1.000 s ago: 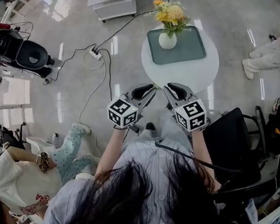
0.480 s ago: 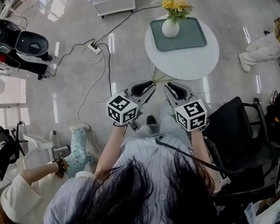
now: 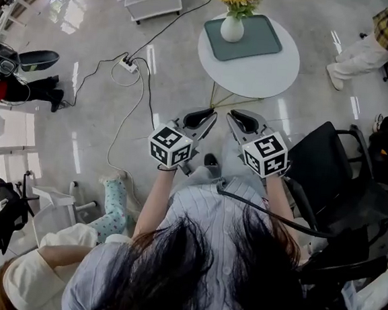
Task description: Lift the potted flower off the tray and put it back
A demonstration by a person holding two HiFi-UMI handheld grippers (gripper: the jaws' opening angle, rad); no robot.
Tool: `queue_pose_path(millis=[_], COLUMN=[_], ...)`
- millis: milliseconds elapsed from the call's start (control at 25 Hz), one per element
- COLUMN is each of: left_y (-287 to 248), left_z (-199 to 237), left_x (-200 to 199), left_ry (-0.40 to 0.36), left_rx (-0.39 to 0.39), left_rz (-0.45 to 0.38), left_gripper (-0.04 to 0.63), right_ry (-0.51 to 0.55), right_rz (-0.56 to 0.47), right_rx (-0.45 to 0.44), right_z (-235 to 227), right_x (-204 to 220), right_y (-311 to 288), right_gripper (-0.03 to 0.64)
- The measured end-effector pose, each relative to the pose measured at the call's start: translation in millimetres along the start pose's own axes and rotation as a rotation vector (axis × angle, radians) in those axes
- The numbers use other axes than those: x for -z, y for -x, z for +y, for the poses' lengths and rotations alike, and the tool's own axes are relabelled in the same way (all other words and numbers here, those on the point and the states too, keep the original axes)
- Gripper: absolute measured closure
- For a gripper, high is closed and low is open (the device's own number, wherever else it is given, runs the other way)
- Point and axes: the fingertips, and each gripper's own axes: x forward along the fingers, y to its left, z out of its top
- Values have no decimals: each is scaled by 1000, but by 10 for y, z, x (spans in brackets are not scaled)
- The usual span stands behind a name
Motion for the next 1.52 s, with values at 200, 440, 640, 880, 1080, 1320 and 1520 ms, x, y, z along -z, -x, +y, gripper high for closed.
queue_pose_path(millis=[200, 440, 640, 880, 1080, 1320, 1520], left_y=[36, 28, -36, -92, -110, -122, -143], left_z=[-114, -168, -209, -255, -261, -266, -253], left_x=[44, 85, 66, 66, 68, 84, 89], left_ry=[3, -4, -15, -27, -30, -30, -30], left_rx=[11, 13, 14, 27, 28, 29, 31], left_rz=[4, 10, 12, 24, 28, 31, 33], left_gripper=[543, 552, 560, 561, 561, 561, 561], right_ry=[10, 9, 1, -2, 4, 7, 9], right_rz=[-2, -3, -11, -19, -16, -15, -11], right_rx=[-13, 2, 23, 38, 40, 40, 42], right_z=[92, 81, -8, -68, -84, -92, -116], right_x=[30, 83, 94, 93, 95, 114, 124], right_y=[58, 90, 154, 197, 202, 207, 197], right_gripper=[563, 563, 563, 563, 563, 563, 563])
